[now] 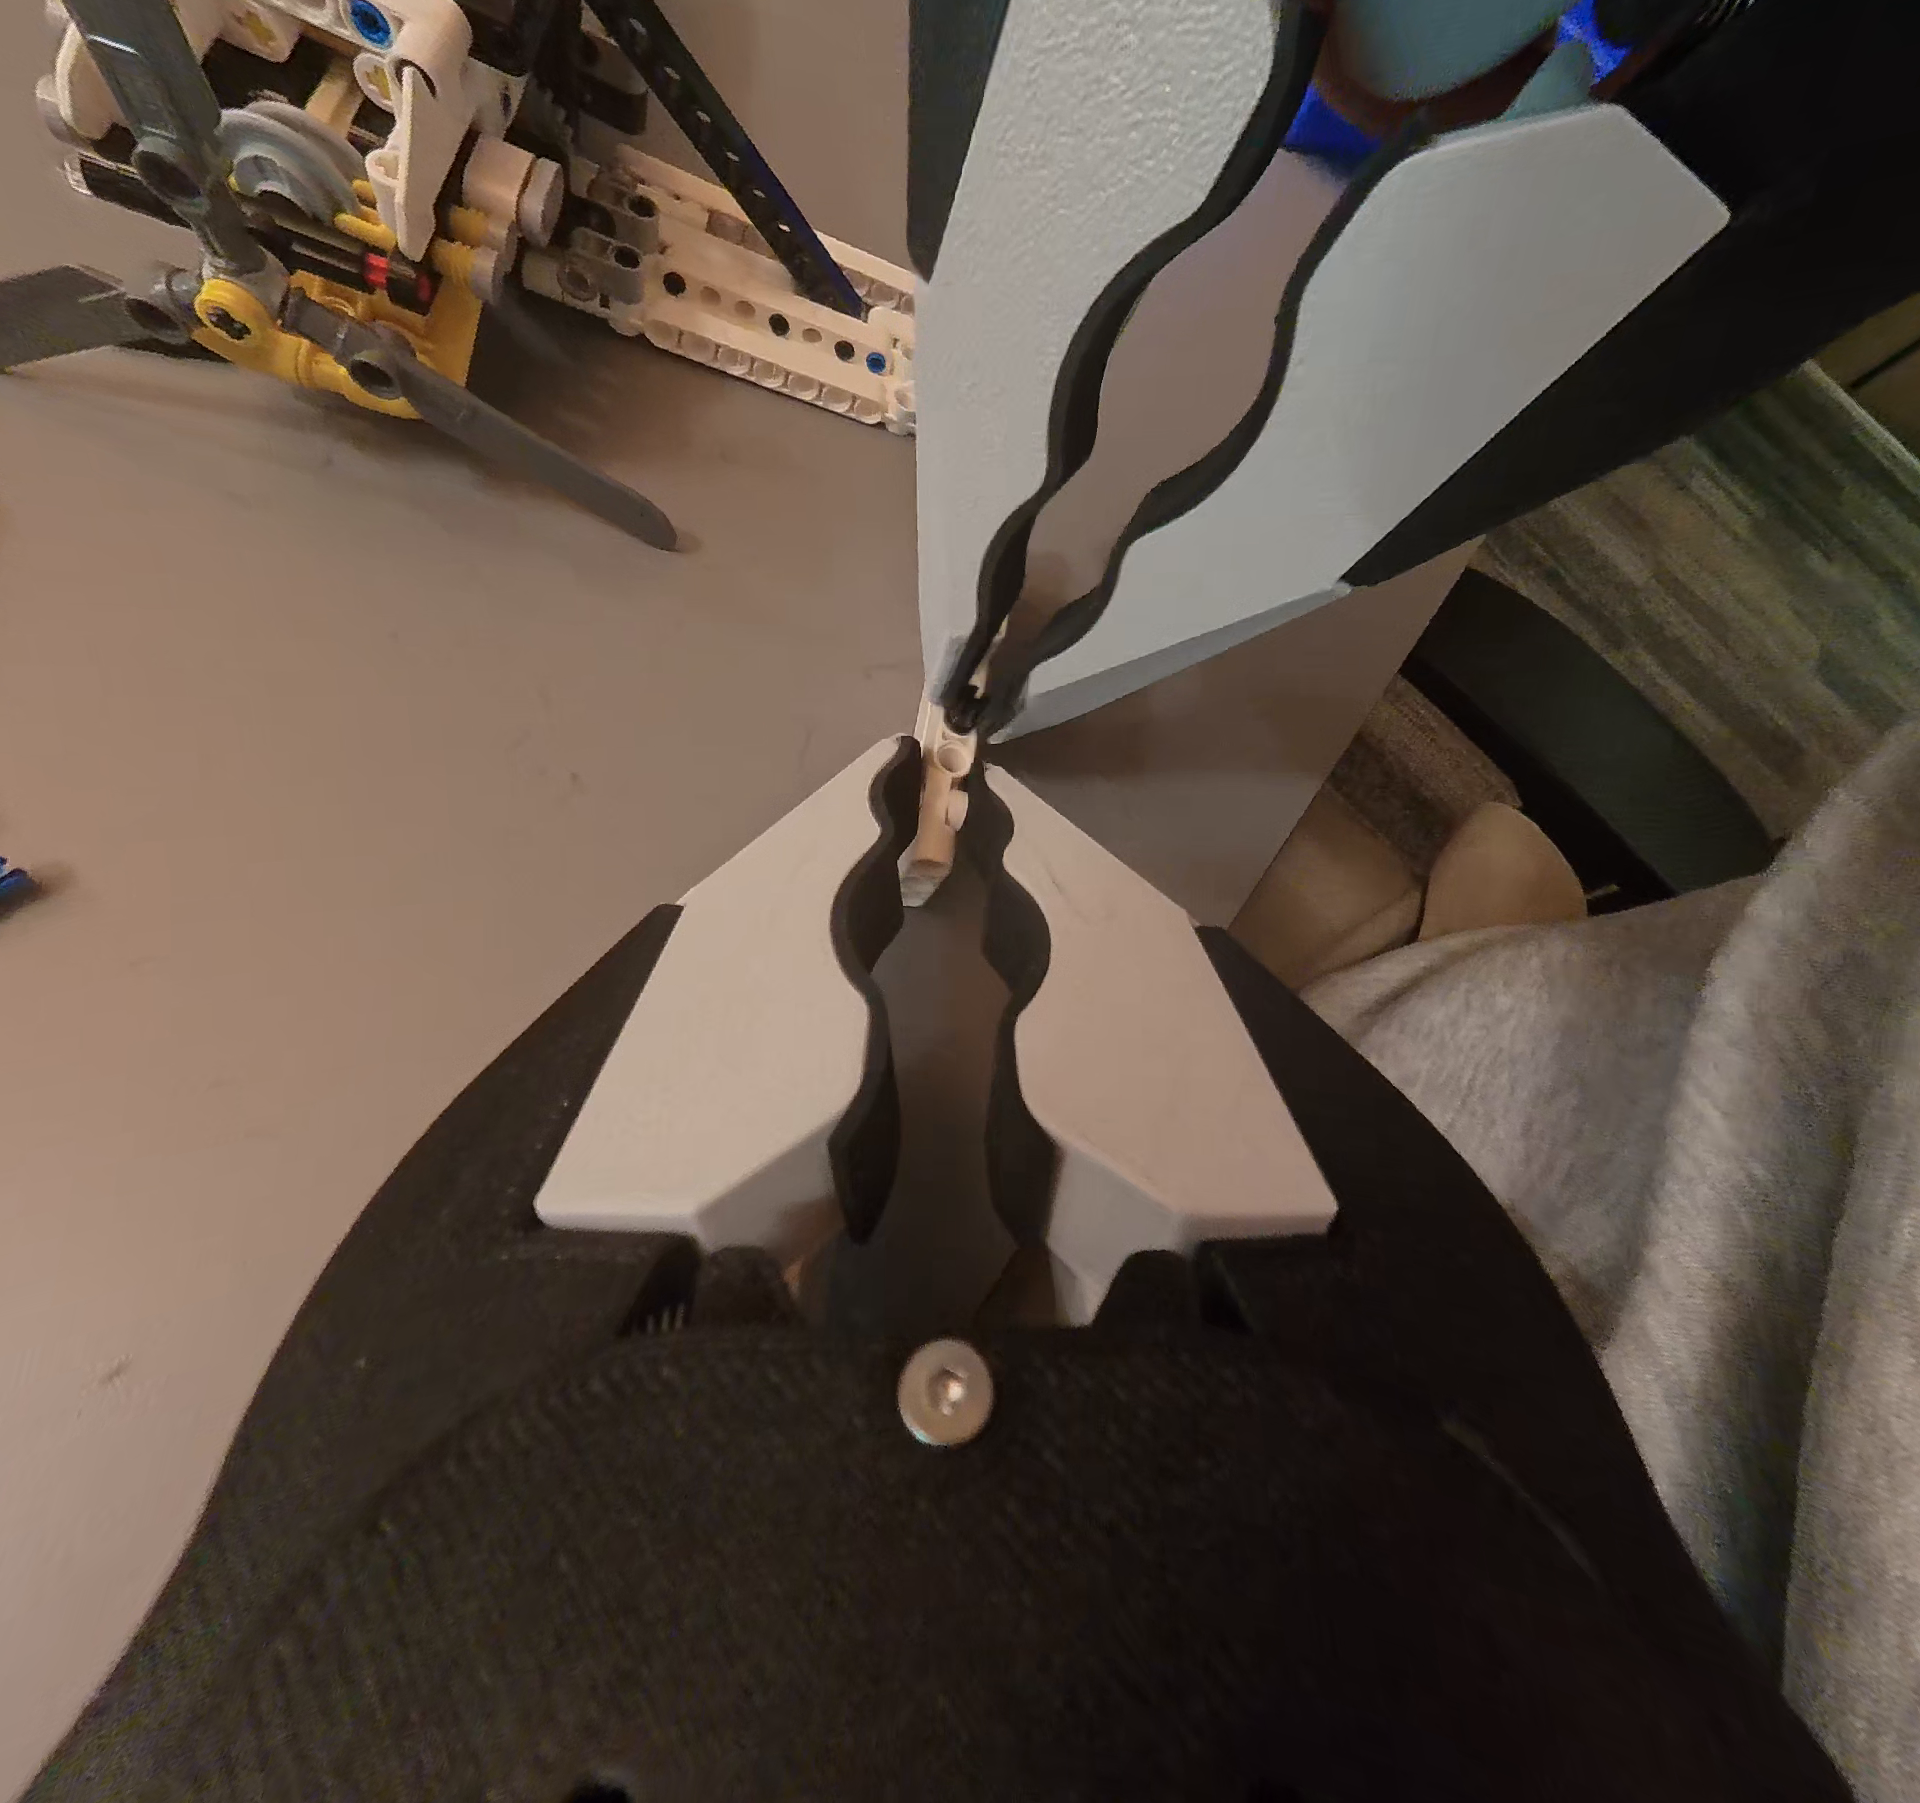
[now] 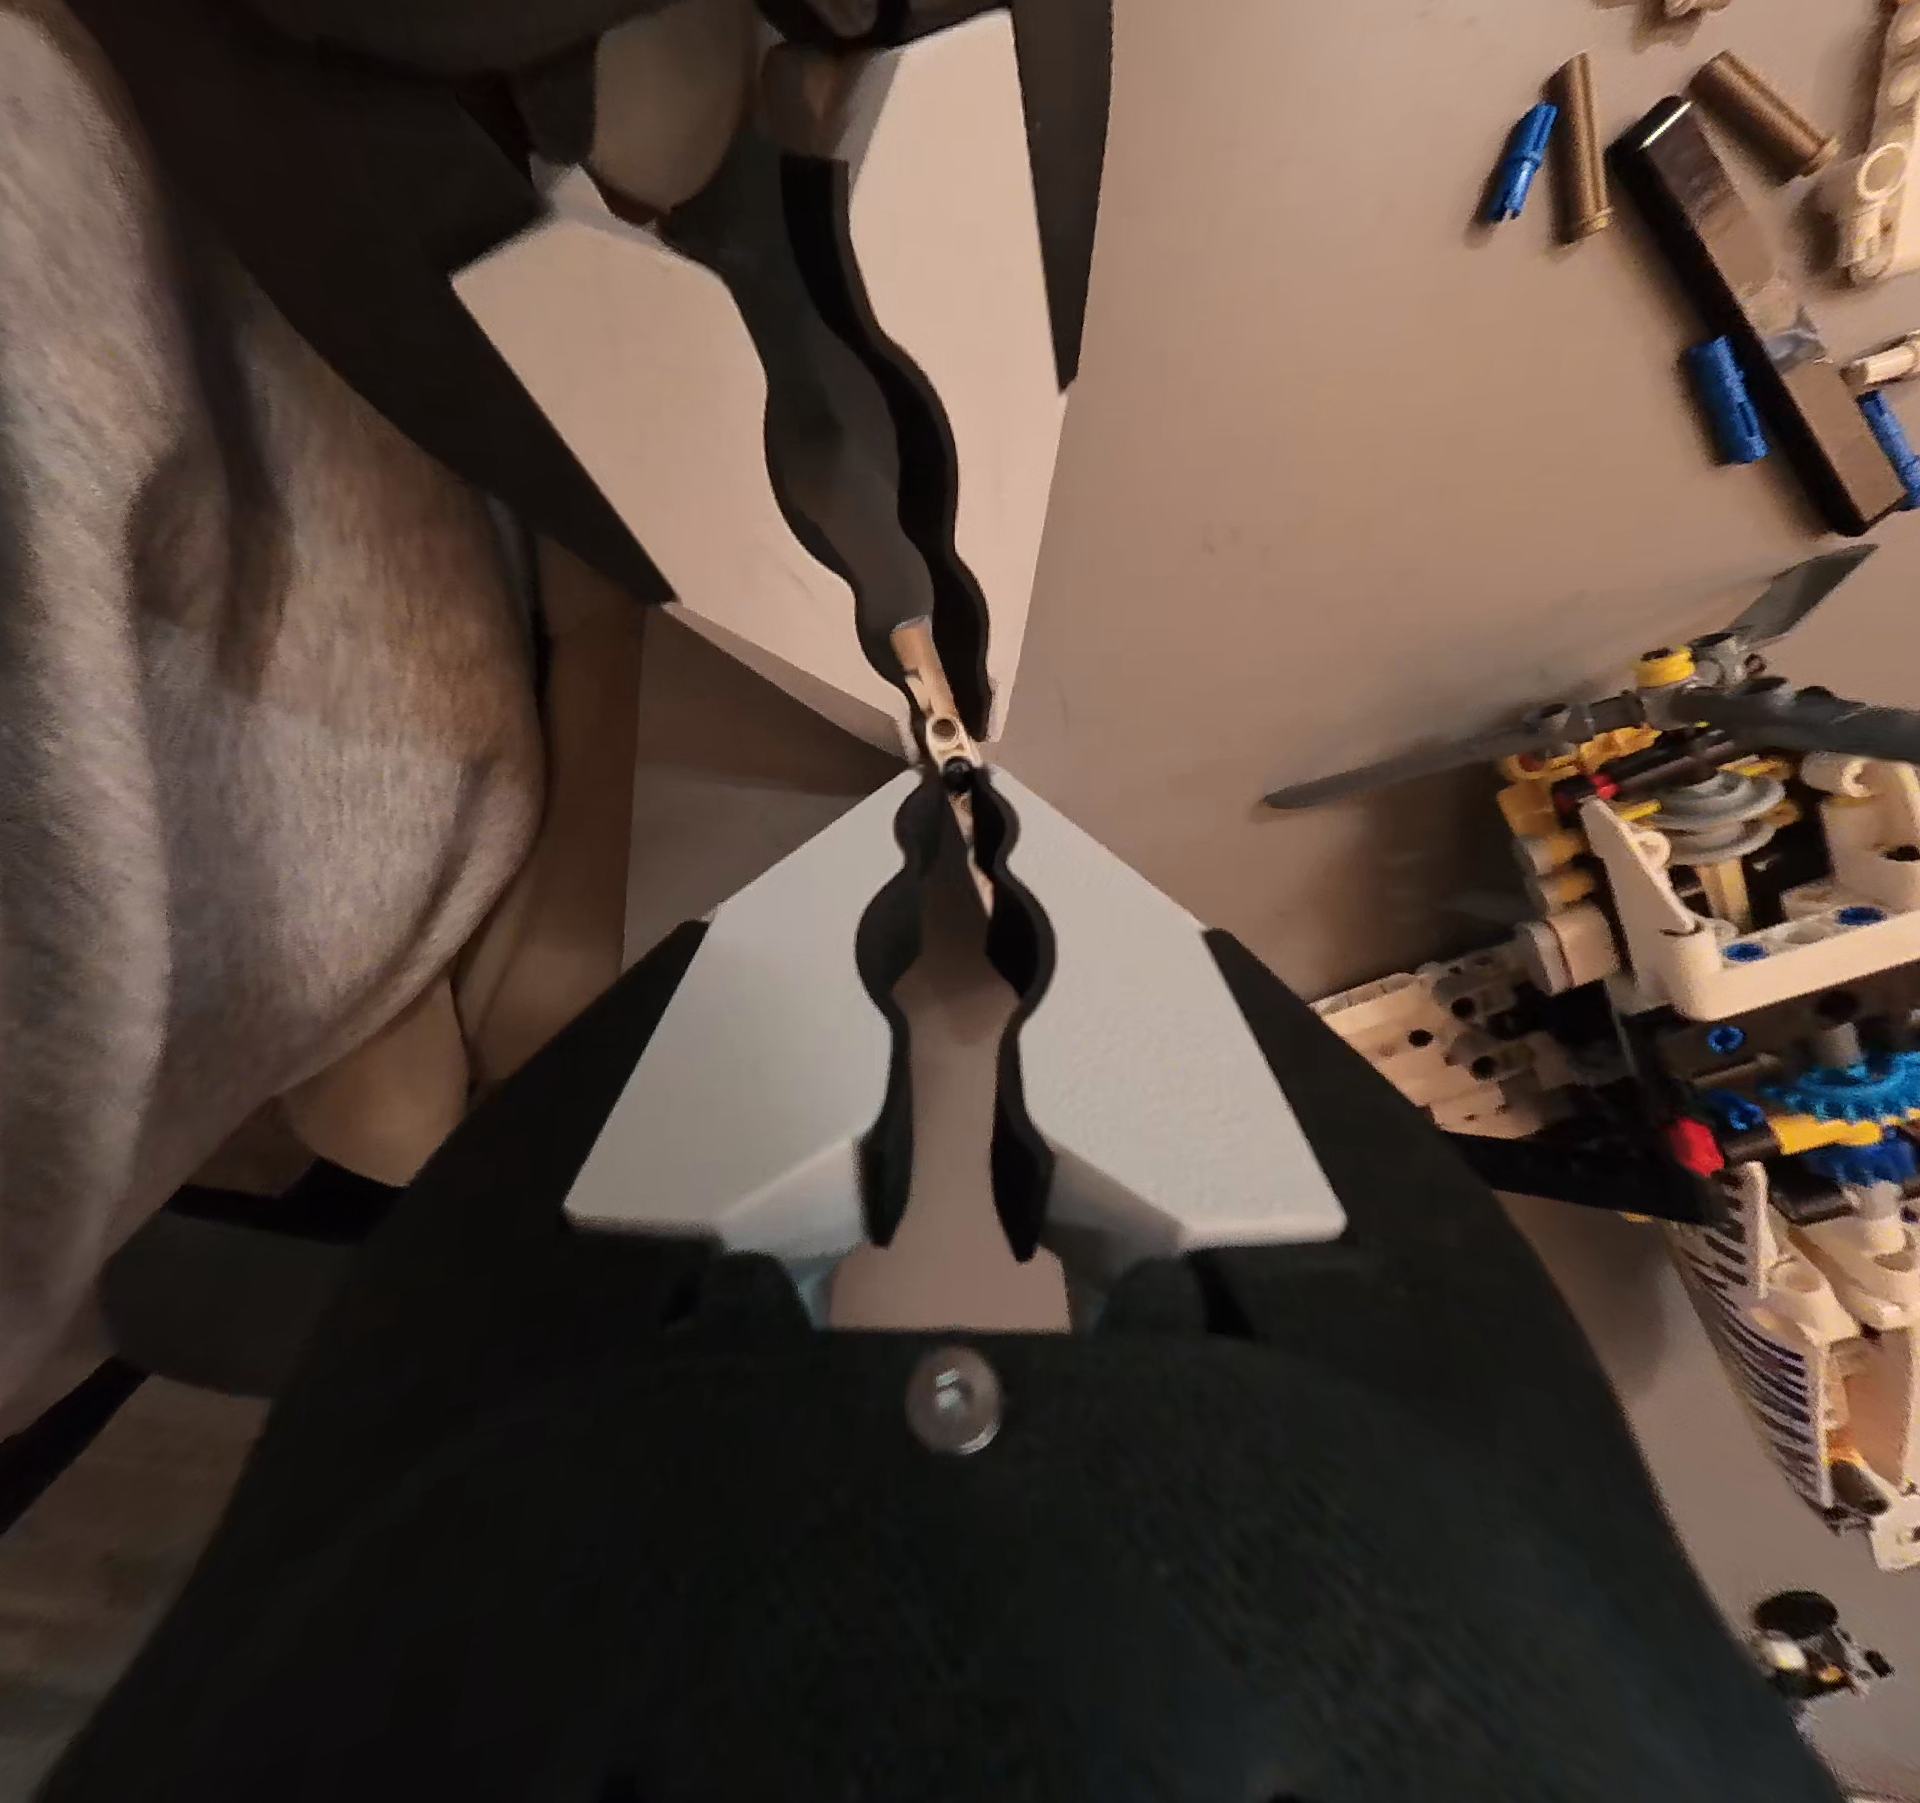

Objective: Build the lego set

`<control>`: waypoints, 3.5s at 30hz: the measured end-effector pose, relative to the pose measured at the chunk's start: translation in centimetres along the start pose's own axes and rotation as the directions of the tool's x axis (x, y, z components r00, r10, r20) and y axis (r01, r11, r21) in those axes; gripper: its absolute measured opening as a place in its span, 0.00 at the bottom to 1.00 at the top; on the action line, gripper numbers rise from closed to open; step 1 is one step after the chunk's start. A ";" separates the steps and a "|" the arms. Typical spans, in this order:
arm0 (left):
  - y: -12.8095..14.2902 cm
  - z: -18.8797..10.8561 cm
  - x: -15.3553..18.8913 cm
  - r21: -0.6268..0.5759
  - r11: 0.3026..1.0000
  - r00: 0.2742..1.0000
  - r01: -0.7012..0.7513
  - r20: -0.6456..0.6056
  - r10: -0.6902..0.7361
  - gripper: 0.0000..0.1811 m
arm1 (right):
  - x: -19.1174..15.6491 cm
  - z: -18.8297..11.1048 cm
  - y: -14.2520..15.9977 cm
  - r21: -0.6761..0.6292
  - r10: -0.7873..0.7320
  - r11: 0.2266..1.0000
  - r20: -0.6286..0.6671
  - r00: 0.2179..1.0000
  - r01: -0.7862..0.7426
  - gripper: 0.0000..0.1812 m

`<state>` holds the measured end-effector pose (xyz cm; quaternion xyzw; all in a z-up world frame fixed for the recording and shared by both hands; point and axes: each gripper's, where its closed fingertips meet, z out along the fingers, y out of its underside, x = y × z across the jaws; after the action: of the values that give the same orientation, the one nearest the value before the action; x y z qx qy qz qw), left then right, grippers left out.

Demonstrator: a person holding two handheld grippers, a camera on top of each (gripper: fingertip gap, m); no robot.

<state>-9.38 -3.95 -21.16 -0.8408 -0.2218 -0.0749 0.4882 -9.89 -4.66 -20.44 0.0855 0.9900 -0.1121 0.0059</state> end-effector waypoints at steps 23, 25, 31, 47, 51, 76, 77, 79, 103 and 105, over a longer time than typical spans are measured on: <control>-9.5 -14.6 -11.1 0.506 0.803 0.775 -0.314 0.626 -0.091 0.53 | 5.2 -11.4 1.7 0.972 0.643 0.207 -0.052 0.764 -0.108 0.03; -10.7 -16.7 -11.4 0.494 0.771 0.697 -0.402 0.711 -0.093 0.43 | 5.9 -12.2 2.9 0.988 0.692 0.091 0.030 0.721 -0.128 0.00; -13.0 -16.9 -12.1 0.553 0.732 0.692 -0.398 0.705 -0.156 0.68 | 5.8 -11.2 4.3 0.990 0.718 0.142 -0.089 0.690 -0.020 0.00; -16.0 -11.5 -11.0 0.516 0.747 0.703 -0.418 0.705 -0.094 0.00 | 5.7 -11.7 6.3 0.982 0.809 0.166 -0.186 0.557 0.088 0.00; -16.3 -11.4 -11.6 0.541 0.753 0.744 -0.373 0.660 -0.106 0.00 | 6.5 -12.0 7.6 0.964 0.852 0.236 -0.267 0.451 0.126 0.00; -11.5 -5.5 -9.4 0.359 0.883 0.918 -0.303 0.360 0.168 0.07 | 8.7 -11.3 5.9 0.971 0.810 0.223 -0.231 0.539 0.081 0.13; -11.1 -5.1 -8.0 0.340 0.894 0.937 -0.292 0.290 0.196 0.04 | 8.6 -11.5 5.8 0.971 0.807 0.221 -0.234 0.543 0.090 0.14; -10.4 -5.0 -5.8 0.334 0.899 0.953 -0.284 0.202 0.226 0.01 | 8.2 -11.7 5.7 0.967 0.799 0.228 -0.252 0.546 0.113 0.14; -0.1 -1.9 -3.2 -0.071 0.971 0.951 -0.229 0.195 0.238 0.24 | 2.5 -0.4 5.0 0.552 0.669 0.328 0.437 0.601 -0.766 0.07; -0.1 -1.9 -3.6 -0.078 0.968 0.945 -0.238 0.212 0.249 0.23 | 2.4 -0.4 5.4 0.565 0.689 0.343 0.391 0.610 -0.751 0.08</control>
<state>-12.43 -6.63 -21.33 -0.8771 -0.1669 0.0738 0.4443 -11.35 1.06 -21.31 0.5029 0.7312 -0.4565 0.0640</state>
